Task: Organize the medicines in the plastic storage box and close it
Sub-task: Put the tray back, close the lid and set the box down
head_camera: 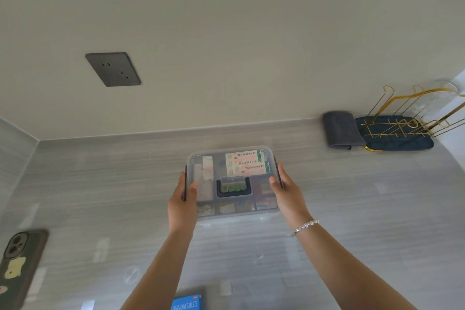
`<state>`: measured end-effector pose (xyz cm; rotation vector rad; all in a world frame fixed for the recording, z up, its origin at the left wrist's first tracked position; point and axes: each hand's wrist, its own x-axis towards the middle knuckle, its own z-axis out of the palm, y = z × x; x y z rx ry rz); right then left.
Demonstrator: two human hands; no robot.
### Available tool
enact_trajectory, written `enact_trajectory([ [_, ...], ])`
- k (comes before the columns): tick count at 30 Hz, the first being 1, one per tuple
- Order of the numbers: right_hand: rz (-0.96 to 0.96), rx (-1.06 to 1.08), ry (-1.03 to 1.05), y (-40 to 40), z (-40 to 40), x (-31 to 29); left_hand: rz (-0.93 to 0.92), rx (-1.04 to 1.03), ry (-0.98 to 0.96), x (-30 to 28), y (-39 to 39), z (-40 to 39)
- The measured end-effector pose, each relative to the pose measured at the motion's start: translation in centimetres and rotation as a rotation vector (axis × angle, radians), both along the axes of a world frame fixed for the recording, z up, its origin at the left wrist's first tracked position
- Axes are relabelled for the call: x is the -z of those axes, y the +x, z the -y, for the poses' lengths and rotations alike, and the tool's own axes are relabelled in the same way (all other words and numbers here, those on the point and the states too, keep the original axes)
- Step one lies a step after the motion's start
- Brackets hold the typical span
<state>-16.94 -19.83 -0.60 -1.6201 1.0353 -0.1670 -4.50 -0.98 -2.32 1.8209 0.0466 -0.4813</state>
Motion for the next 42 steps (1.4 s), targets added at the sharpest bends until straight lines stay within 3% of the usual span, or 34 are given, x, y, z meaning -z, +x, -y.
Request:
enact_trajectory([
  [3,0.087,0.034,0.165,-0.6,0.2,0.1,-0.070,-0.020,-0.066,0.2,0.4,-0.3],
  [8,0.225,0.074,0.240,0.0,0.7,-0.7,-0.149,-0.090,-0.223,-0.6,1.8,0.0],
  [18,0.225,0.029,0.204,9.0,6.4,-2.4,-0.156,-0.053,-0.309,-4.1,10.3,5.6],
  [29,0.167,-0.001,0.196,10.8,7.5,-1.1,-0.195,0.092,-0.211,-3.0,11.9,6.3],
  [33,0.111,0.002,0.044,9.5,6.1,-1.9,-0.105,0.134,-0.081,-4.5,10.2,5.0],
  [39,0.045,0.113,0.037,4.5,-0.2,-1.4,-0.096,0.067,-0.009,-3.8,4.0,-0.4],
  [42,-0.060,-0.035,0.152,1.4,-5.9,0.5,-0.102,0.037,0.082,-1.7,-0.6,-4.4],
])
